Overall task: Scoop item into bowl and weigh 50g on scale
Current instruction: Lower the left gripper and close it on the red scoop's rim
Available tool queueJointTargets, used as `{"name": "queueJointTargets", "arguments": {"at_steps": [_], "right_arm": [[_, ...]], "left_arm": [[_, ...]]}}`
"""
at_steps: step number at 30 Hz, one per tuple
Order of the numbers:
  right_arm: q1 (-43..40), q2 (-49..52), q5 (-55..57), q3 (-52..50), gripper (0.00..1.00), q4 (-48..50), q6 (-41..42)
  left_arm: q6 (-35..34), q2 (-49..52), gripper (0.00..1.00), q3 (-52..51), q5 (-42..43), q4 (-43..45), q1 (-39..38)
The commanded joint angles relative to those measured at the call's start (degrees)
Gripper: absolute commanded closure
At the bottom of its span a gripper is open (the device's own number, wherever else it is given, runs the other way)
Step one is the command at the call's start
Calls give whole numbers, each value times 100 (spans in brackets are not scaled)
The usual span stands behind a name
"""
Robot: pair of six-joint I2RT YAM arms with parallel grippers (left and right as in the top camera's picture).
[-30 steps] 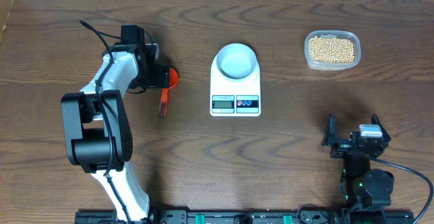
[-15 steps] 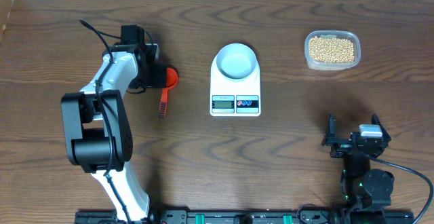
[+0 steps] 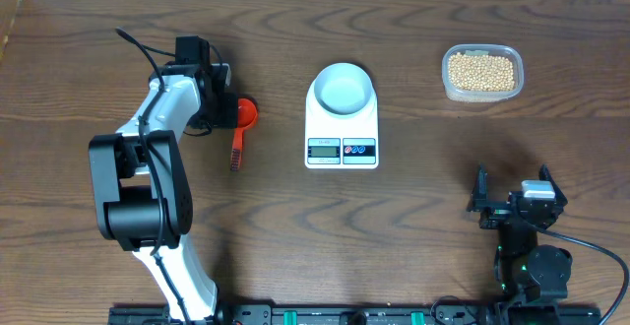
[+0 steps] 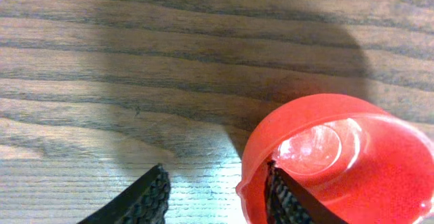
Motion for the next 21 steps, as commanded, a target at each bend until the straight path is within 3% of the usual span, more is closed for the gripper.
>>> {"name": "queueJointTargets", "arguments": {"at_steps": [1, 21], "right_arm": [[-28, -11, -26, -4, 1, -24, -52], [-28, -11, -26, -4, 1, -24, -52]], "left_arm": [[28, 17, 55, -90, -28, -2, 9], [28, 17, 74, -90, -28, 7, 9]]}}
